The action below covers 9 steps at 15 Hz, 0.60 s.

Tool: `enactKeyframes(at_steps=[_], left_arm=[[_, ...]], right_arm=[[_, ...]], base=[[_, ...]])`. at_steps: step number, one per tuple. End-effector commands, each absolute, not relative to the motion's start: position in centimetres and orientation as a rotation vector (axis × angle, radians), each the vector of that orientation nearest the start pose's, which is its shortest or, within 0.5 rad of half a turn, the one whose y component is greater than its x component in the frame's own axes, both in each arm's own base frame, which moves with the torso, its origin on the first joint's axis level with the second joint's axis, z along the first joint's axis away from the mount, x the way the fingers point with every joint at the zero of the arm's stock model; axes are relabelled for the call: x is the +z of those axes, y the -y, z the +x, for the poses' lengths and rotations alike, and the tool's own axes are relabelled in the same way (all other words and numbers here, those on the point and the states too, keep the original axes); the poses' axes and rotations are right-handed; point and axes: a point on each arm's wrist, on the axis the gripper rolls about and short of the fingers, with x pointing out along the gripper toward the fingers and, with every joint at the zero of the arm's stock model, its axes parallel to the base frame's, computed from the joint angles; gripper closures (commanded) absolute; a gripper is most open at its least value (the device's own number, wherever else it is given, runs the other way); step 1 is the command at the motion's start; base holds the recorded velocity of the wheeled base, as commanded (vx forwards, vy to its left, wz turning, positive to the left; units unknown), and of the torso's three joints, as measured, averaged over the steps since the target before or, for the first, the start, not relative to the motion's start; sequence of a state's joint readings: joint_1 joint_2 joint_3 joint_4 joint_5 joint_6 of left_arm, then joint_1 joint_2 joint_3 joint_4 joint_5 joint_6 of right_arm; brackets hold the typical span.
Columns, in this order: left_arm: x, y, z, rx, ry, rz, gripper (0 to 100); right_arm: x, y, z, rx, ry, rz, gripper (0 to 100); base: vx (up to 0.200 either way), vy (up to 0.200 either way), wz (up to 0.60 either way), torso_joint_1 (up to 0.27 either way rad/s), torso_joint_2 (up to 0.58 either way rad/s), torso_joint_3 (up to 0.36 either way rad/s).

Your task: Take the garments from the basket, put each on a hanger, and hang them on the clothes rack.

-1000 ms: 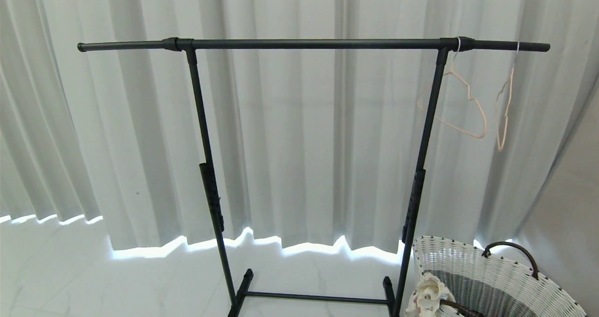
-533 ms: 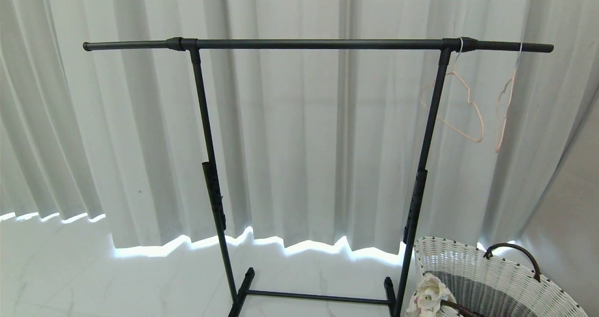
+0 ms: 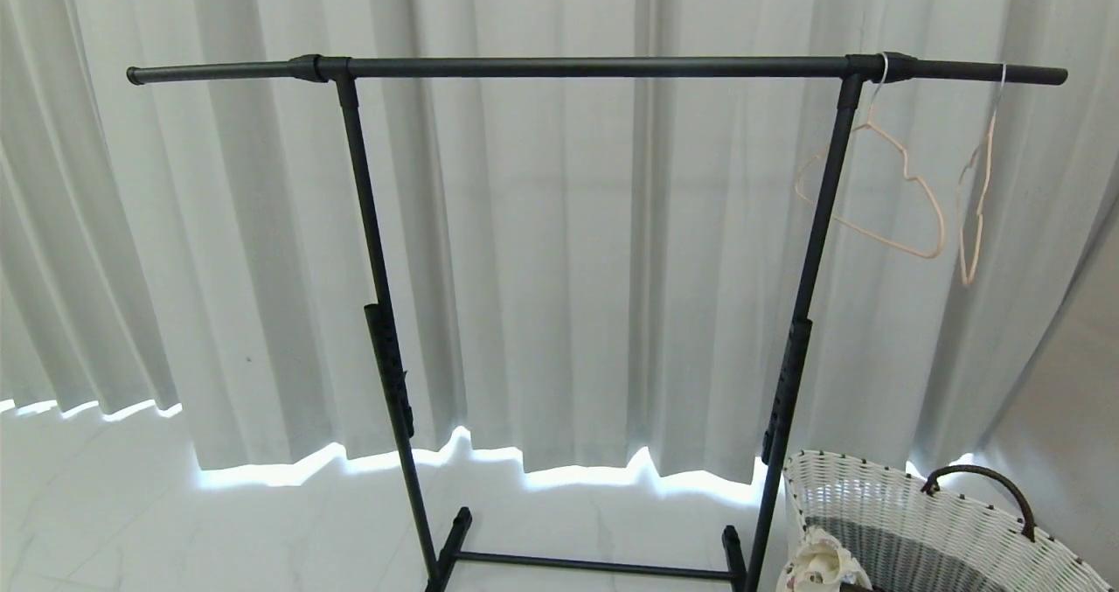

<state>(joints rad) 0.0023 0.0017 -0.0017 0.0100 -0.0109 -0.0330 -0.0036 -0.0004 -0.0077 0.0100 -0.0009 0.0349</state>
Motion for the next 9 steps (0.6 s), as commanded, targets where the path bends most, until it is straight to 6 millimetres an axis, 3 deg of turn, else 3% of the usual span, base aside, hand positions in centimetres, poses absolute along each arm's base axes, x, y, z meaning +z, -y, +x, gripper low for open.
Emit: enactKeyframes(at_steps=[1, 3, 9], left_arm=[[7.5, 0.03, -2.28, -0.008, -0.009, -0.034, 0], [7.5, 0.03, -2.28, -0.008, -0.009, -0.034, 0], [7.5, 0.03, -2.28, -0.008, -0.009, -0.031, 0]], right_arm=[[7.67, -0.01, -2.34, -0.003, -0.001, 0.035, 0], [7.67, -0.01, -2.34, -0.003, -0.001, 0.032, 0], [7.67, -0.01, -2.34, -0.003, -0.001, 0.026, 0]], base=[[0.0, 0.0, 0.0, -0.139, 0.36, 0.256], [0.0, 0.0, 0.0, -0.137, 0.42, 0.29], [0.0, 0.0, 0.0, -0.017, 0.07, 0.044]])
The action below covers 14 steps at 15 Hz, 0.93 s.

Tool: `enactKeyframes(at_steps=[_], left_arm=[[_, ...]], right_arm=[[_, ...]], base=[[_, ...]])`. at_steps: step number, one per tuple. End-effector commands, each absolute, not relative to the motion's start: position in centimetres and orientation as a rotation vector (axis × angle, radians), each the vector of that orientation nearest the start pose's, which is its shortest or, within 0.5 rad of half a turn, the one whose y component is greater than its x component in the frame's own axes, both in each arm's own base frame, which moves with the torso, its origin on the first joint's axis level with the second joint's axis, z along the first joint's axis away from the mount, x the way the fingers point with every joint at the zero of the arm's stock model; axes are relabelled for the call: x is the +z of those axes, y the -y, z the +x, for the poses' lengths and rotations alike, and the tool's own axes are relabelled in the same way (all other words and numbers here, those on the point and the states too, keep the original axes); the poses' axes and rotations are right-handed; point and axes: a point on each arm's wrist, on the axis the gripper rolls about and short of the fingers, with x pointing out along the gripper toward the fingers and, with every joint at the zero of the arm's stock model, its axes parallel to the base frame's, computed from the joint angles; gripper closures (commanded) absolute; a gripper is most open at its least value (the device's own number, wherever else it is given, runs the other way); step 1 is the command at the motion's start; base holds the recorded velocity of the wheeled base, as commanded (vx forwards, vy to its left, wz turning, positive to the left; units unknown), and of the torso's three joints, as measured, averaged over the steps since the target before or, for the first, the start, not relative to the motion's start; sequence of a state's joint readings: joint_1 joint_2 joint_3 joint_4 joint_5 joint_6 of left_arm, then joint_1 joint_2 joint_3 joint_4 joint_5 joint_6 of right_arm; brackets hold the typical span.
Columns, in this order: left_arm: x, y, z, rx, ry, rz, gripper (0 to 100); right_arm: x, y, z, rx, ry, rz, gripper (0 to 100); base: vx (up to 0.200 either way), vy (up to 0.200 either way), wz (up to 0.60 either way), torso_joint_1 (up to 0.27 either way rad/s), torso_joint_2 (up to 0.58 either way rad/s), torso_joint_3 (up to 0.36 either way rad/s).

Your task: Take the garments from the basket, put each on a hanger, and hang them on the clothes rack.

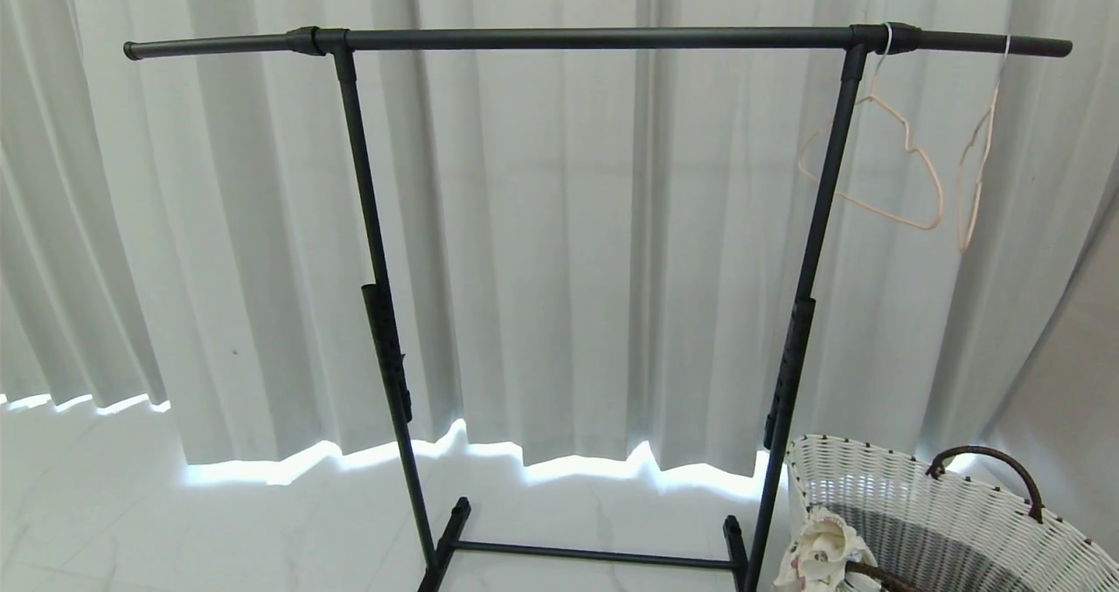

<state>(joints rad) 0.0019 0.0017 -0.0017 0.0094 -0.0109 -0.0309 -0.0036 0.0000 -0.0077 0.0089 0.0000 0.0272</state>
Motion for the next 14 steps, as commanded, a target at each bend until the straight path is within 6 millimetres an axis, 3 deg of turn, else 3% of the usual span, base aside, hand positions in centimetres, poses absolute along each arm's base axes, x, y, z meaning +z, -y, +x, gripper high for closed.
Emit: enactKeyframes(at_steps=[1, 3, 10, 12, 13, 14], left_arm=[[7.5, 0.0, -2.3, -0.008, -0.009, -0.031, 0], [7.5, 0.0, -2.3, -0.009, -0.009, -0.031, 0], [7.5, 0.0, -2.3, -0.009, -0.009, -0.031, 0], [7.5, 0.0, -2.3, -0.009, -0.009, -0.029, 0], [7.5, 0.0, -2.3, -0.008, -0.009, -0.029, 0], [7.5, 0.0, -2.3, -0.009, -0.009, -0.029, 0]], right_arm=[[7.7, 0.0, -2.3, -0.003, -0.001, 0.025, 0], [7.7, 0.0, -2.3, -0.002, -0.002, 0.02, 0], [8.2, -0.1, -2.5, 0.03, 0.022, -0.019, 0], [13.4, -0.2, -2.4, 0.208, 0.023, 0.038, 0], [14.9, -0.3, -1.1, 0.244, -0.048, 0.008, 0], [15.0, -0.4, 0.7, 0.26, -0.171, -0.051, 0]], base=[[0.2, 0.0, 0.0, -0.002, 0.01, 0.002], [0.2, 0.0, 0.0, -0.007, 0.01, 0.007], [0.0, 0.0, 0.0, 0.0, 0.0, 0.0], [0.0, 0.0, 0.0, 0.0, 0.0, 0.0], [0.0, 0.0, 0.0, 0.0, 0.0, 0.0], [0.0, 0.0, 0.0, 0.0, 0.0, 0.0]])
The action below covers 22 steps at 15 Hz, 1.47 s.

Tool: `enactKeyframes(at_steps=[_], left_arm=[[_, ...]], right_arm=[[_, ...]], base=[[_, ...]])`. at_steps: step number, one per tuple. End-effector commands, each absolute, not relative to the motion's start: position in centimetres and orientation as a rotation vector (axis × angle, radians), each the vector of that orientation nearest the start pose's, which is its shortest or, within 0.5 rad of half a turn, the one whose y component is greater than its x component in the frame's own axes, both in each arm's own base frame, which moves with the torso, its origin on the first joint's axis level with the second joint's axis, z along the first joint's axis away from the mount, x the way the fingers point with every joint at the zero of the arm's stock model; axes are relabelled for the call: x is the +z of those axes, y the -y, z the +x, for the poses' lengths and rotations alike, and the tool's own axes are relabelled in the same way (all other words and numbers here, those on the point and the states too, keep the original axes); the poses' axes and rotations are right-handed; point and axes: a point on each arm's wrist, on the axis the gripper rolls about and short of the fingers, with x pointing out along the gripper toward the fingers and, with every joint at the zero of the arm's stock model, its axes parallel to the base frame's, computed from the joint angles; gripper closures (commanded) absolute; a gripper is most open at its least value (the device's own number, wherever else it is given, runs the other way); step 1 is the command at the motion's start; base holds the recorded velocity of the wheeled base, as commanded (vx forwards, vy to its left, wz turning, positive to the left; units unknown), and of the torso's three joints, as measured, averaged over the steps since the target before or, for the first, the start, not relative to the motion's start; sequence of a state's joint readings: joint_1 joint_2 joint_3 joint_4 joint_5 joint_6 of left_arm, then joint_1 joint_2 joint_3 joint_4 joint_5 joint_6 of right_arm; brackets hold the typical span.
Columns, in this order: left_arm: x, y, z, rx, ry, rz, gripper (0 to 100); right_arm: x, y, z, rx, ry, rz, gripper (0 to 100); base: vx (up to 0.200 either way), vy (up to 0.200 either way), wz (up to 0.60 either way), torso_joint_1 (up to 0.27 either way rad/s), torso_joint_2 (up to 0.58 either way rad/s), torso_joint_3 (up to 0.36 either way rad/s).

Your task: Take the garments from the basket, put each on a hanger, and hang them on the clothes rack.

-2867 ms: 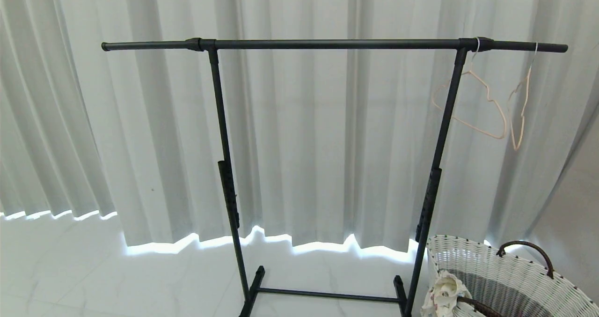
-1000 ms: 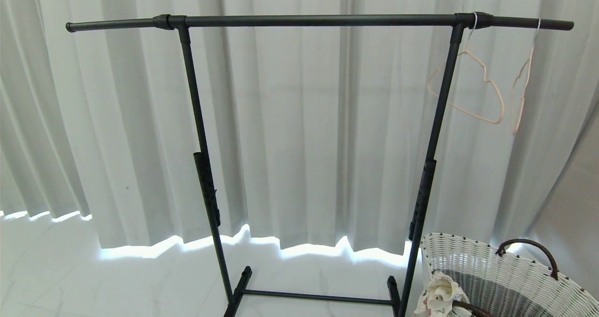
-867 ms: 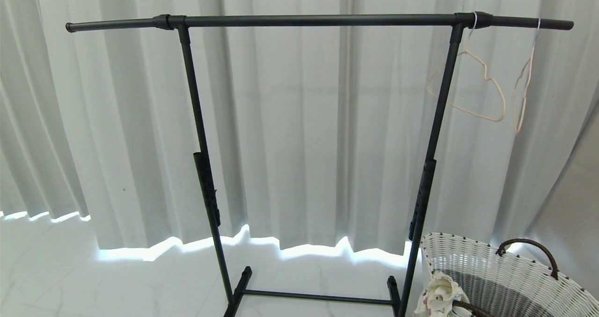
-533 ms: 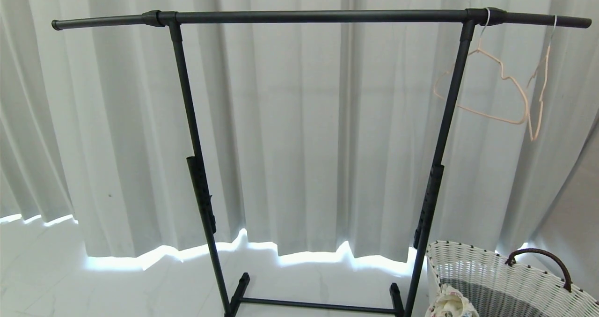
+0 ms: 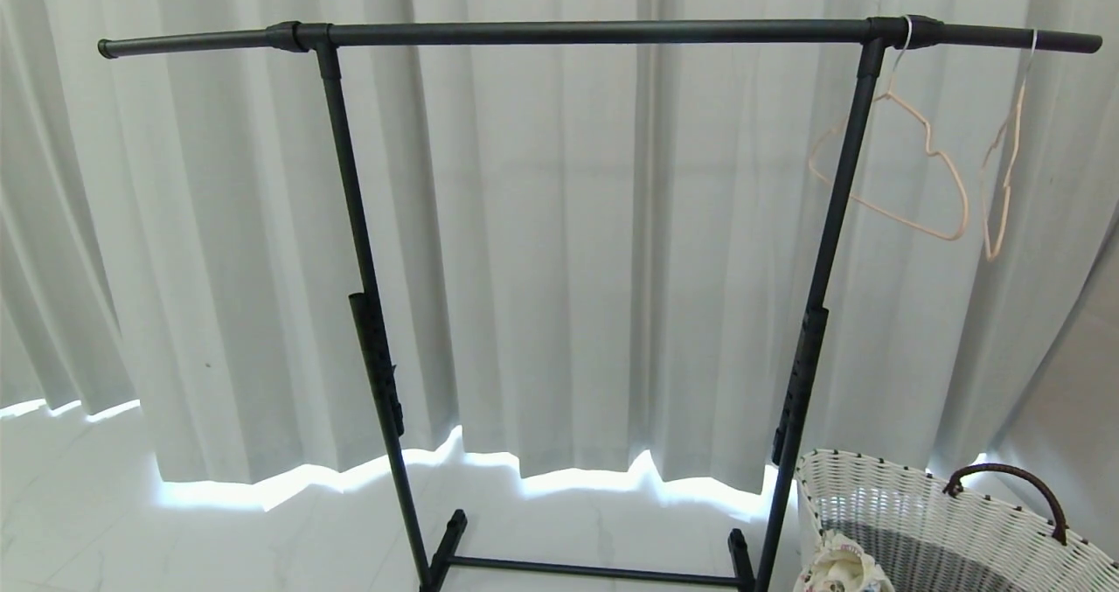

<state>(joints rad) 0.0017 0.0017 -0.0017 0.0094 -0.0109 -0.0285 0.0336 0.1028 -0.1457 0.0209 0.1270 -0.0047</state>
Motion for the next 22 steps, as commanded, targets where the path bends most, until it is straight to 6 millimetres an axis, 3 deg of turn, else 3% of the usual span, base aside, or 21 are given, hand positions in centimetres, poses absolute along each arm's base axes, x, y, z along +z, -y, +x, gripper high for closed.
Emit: enactKeyframes(at_steps=[1, 2, 3, 6, 12, 16, 22], left_arm=[[7.5, 0.0, -2.3, -0.008, -0.009, -0.029, 0], [7.5, 0.0, -2.3, -0.008, -0.009, -0.031, 0], [7.5, 0.0, -2.3, -0.011, -0.008, -0.031, 0], [7.5, 0.0, -2.3, -0.008, -0.009, -0.031, 0], [7.5, 0.0, -2.3, -0.009, -0.009, -0.032, 0], [7.5, 0.0, -2.3, -0.009, -0.009, -0.032, 0], [7.5, 0.0, -2.3, -0.009, -0.009, -0.032, 0]], right_arm=[[14.9, -0.5, 1.6, 0.26, -0.242, -0.081, 0], [13.9, -0.6, 4.8, 0.245, -0.483, -0.188, 0], [13.1, -0.4, 6.7, 0.244, -0.616, -0.253, 0], [10.4, 0.1, 10.7, 0.249, -0.896, -0.452, 0], [4.7, 0.3, 13.1, 0.271, -1.097, -0.506, 0], [3.2, 0.4, 13.9, 0.252, -1.214, -0.527, 0], [1.9, 0.8, 15.9, 0.196, -1.186, -0.537, 0]], base=[[0.0, 0.0, 0.0, 0.0, 0.0, 0.0], [0.0, 0.0, 0.0, 0.0, 0.0, 0.0], [0.0, 0.0, 0.0, 0.0, 0.0, 0.0], [0.0, 0.0, 0.0, 0.0, 0.0, 0.0], [0.0, 0.0, 0.0, 0.0, 0.0, 0.0], [0.0, 0.0, 0.0, 0.0, 0.0, 0.0], [0.0, 0.0, 0.0, 0.0, 0.0, 0.0]])
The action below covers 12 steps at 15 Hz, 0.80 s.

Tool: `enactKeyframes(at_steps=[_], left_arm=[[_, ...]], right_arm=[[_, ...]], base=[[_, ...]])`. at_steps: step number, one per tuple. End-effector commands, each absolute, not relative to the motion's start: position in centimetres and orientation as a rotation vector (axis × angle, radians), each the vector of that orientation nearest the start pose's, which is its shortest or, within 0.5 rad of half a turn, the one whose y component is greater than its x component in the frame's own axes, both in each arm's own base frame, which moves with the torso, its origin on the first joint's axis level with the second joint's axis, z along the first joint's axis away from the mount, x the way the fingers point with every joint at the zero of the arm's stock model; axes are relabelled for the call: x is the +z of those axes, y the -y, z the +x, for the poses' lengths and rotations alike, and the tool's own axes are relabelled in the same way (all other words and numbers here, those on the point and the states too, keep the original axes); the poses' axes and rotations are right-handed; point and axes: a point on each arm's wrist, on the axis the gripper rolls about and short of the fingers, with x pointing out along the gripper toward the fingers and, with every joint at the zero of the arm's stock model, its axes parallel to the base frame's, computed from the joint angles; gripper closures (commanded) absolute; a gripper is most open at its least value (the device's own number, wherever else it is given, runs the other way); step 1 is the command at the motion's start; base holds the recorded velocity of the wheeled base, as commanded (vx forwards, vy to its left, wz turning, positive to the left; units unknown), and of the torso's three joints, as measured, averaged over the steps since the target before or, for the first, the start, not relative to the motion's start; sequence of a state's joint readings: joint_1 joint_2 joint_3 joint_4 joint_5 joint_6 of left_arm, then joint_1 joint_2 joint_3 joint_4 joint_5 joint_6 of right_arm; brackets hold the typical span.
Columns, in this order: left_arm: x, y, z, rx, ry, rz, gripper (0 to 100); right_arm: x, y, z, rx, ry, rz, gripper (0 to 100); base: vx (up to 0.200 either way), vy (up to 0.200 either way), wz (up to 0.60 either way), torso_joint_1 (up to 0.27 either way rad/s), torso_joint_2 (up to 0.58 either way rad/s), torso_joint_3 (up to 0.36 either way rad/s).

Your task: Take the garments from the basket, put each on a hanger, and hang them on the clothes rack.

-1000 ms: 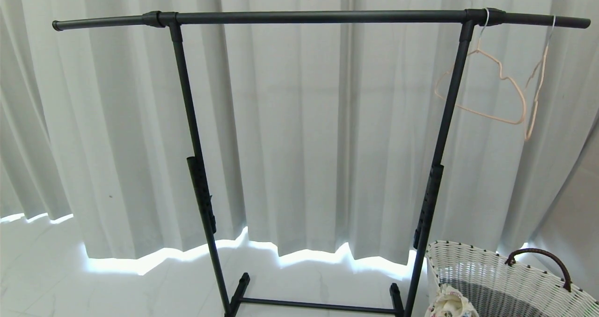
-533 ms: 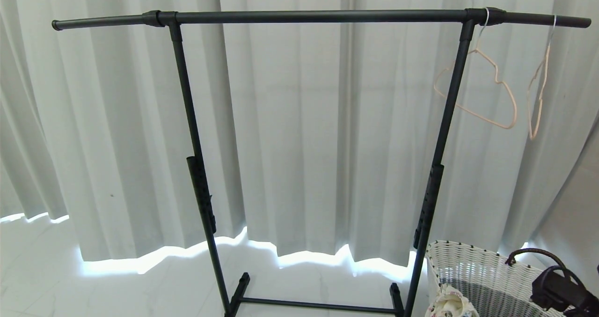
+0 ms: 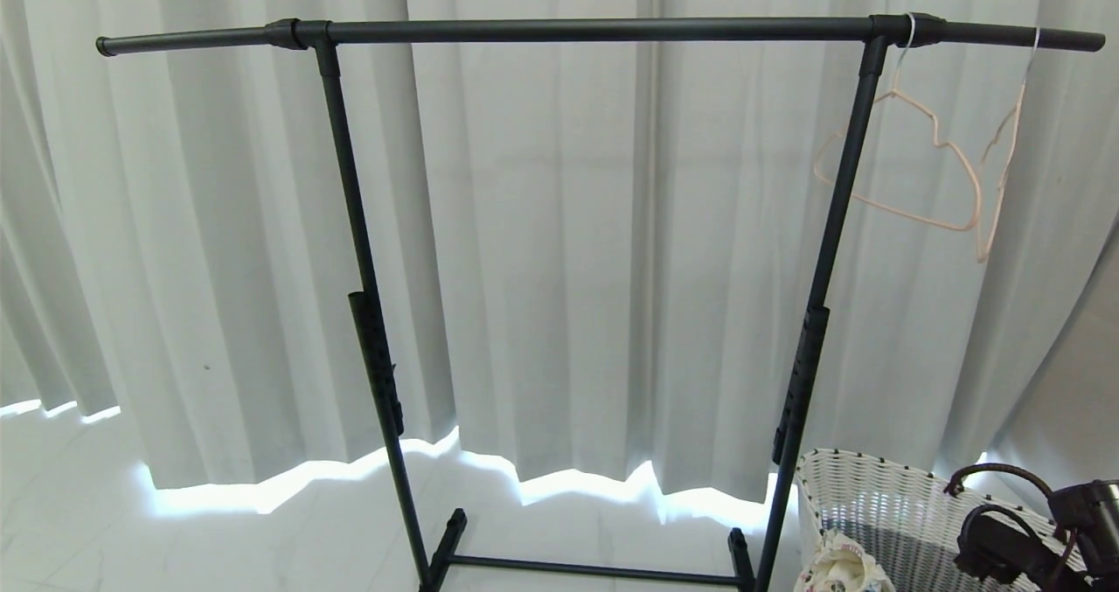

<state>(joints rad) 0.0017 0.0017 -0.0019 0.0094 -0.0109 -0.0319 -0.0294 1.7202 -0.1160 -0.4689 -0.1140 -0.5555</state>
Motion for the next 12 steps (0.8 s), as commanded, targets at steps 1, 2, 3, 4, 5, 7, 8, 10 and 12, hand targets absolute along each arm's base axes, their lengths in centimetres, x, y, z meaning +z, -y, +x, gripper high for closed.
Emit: enactKeyframes(at_steps=[1, 2, 3, 4, 5, 7, 8, 10, 12], left_arm=[[7.5, 0.03, -2.28, -0.009, -0.009, -0.032, 0], [7.5, 0.03, -2.28, -0.009, -0.009, -0.032, 0], [7.5, 0.03, -2.28, -0.009, -0.009, -0.032, 0], [7.54, 0.03, -2.29, -0.009, -0.008, -0.032, 0], [7.5, 0.03, -2.28, -0.009, -0.009, -0.032, 0], [7.5, 0.03, -2.28, -0.008, -0.009, -0.032, 0], [7.5, 0.03, -2.28, -0.008, -0.009, -0.032, 0], [7.54, 0.03, -2.29, -0.009, -0.008, -0.032, 0], [7.5, 0.03, -2.28, -0.008, -0.009, -0.031, 0]], right_arm=[[1.72, 0.9, 16.1, 0.176, -1.189, -0.547, 0], [1.67, 0.92, 16.17, 0.169, -1.19, -0.552, 0], [1.67, 0.93, 16.17, 0.168, -1.19, -0.553, 0], [1.67, 0.93, 16.17, 0.169, -1.19, -0.554, 0], [1.69, 0.92, 16.14, 0.167, -1.189, -0.553, 0], [1.76, 0.93, 16.13, 0.165, -1.185, -0.554, 0], [1.78, 0.92, 16.04, 0.165, -1.185, -0.554, 0], [1.83, 0.89, 15.79, 0.165, -1.178, -0.554, 0], [1.88, 0.88, 15.51, 0.164, -1.173, -0.555, 100]], base=[[0.0, 0.0, 0.0, 0.0, 0.0, 0.0], [0.0, 0.0, 0.0, 0.0, 0.0, 0.0], [0.0, 0.0, 0.0, 0.0, 0.0, 0.0], [0.0, 0.0, 0.0, 0.0, 0.0, 0.0], [0.0, 0.0, 0.0, 0.0, 0.0, 0.0], [0.0, 0.0, 0.0, 0.0, 0.0, 0.0], [0.0, 0.0, 0.0, 0.0, 0.0, 0.0], [0.0, 0.0, 0.0, 0.0, 0.0, 0.0], [0.0, 0.0, 0.0, 0.0, 0.0, 0.0]])
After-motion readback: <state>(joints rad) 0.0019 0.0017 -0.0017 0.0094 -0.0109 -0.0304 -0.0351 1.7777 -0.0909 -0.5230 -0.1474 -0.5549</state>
